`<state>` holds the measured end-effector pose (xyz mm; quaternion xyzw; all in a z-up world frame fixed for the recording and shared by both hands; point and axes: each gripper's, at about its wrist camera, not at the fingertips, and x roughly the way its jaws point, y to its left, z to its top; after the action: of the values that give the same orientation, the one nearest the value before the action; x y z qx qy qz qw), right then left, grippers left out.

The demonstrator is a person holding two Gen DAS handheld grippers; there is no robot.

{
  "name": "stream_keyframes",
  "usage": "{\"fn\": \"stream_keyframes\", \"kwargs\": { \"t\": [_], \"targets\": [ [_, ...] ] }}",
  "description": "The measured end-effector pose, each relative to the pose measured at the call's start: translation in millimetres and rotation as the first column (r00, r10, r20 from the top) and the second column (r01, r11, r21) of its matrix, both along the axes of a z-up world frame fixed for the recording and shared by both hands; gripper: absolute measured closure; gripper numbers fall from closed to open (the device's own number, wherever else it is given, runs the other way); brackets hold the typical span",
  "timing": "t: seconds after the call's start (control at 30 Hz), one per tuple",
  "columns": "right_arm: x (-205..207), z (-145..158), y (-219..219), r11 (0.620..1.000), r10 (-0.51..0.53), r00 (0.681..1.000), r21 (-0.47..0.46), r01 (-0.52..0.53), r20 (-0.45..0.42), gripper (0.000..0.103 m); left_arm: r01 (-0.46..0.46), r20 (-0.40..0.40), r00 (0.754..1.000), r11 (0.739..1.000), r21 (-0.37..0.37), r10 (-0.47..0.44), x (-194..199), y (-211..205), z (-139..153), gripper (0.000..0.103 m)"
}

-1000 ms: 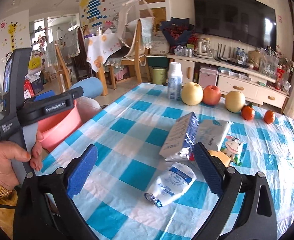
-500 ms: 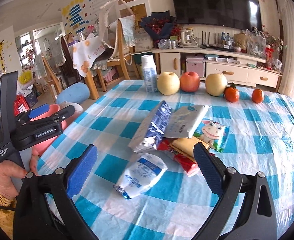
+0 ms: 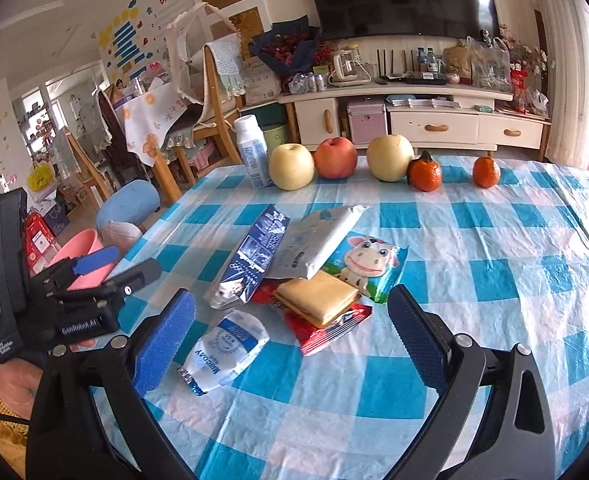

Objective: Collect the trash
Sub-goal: 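Move both empty tools back over the table, then grasp white milk carton with left tool while right tool grasps white flat packet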

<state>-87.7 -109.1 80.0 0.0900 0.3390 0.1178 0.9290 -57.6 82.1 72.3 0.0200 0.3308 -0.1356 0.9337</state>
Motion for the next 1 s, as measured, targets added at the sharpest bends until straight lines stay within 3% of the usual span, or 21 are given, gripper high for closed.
{"fn": "stream_keyframes", "kwargs": {
  "t": [0.2,0.33,0.5,0.7,1.0],
  "targets": [
    [5.3,2.0,-12.7,1.0,-0.008,1.0,-0.01,0.008,-0.01,0.006,0.062,-0.024,0.998,0.998,0.007,-0.062,11.8,-24.2,-5.4,0.009],
    [12.3,-2.3,-20.6,1.0,-0.007,0.999,0.01,0.007,-0.033,0.006,0.091,-0.091,0.991,0.994,-0.056,-0.096,30.3,-30.5,-13.7,0.009],
    [24.8,-7.2,-28.5,0.997,0.015,0.998,0.072,-0.011,-0.058,0.006,0.06,-0.167,0.982,0.986,-0.154,-0.086,57.4,-27.9,-27.2,0.009],
    [44.4,-16.2,-34.6,0.984,0.033,0.995,0.177,-0.015,-0.099,0.006,0.005,-0.25,0.965,0.959,-0.284,-0.08,82.6,-22.4,-41.3,0.009],
    [81.9,-33.7,-36.0,0.944,0.084,0.984,0.328,-0.028,-0.158,0.006,-0.05,-0.319,0.946,0.939,-0.341,-0.065,105.9,-18.7,-56.5,0.009]
  ]
}}
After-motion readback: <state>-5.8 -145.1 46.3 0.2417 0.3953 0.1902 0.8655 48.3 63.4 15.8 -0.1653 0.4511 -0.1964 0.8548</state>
